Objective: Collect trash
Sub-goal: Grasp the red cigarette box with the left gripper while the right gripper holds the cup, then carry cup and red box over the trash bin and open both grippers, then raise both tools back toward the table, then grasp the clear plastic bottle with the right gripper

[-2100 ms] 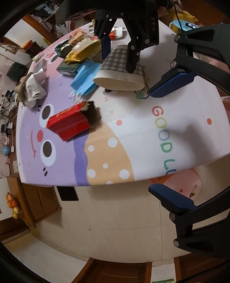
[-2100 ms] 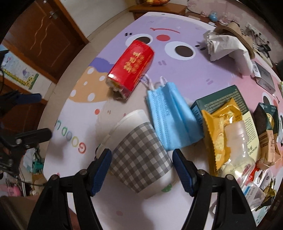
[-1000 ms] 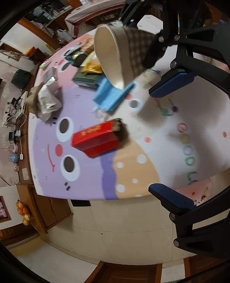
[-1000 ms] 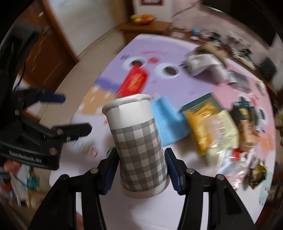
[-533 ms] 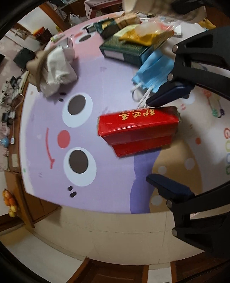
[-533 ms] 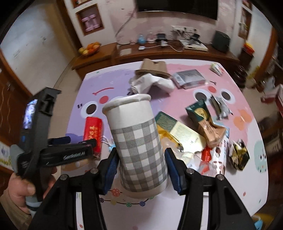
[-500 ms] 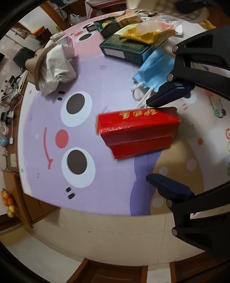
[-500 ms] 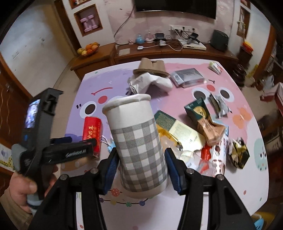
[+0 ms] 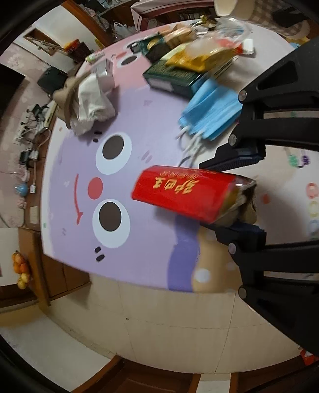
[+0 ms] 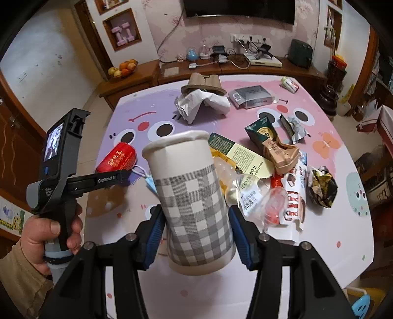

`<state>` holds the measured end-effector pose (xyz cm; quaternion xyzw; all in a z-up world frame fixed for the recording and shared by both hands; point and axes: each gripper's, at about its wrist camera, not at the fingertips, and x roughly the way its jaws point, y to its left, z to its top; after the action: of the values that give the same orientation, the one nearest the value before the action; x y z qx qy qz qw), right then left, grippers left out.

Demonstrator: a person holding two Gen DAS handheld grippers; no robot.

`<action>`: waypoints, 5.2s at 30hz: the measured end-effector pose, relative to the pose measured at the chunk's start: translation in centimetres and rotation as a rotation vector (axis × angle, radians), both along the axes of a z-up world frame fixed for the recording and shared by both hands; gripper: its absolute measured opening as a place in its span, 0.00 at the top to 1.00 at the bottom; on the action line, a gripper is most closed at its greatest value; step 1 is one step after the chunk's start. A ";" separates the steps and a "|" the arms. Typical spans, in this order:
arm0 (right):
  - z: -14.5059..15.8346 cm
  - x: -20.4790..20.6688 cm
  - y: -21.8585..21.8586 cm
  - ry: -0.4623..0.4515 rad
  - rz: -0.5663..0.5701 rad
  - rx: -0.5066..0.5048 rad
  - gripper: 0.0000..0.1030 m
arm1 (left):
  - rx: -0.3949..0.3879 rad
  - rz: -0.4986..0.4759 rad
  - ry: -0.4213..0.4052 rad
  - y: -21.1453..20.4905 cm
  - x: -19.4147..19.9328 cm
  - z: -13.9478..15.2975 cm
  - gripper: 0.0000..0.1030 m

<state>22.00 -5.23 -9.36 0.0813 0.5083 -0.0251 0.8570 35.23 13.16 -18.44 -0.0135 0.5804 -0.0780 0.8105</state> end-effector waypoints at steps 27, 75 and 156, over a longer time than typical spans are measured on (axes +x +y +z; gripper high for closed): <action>-7.5 -26.1 -11.7 0.202 0.155 0.125 0.49 | -0.099 0.023 0.048 -12.3 -38.7 0.8 0.72; -46.1 -26.3 -11.1 0.332 -0.116 0.197 0.22 | 0.068 -0.160 0.124 -13.3 -36.8 -32.0 0.08; 2.4 -4.4 -5.2 -0.025 0.125 -0.154 0.10 | 0.011 -0.237 -0.157 -6.9 -15.0 11.7 0.08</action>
<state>17.55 -10.41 -6.98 -0.0162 0.4980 -0.0097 0.8670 20.25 6.23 -6.73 0.0656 0.5131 -0.1706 0.8386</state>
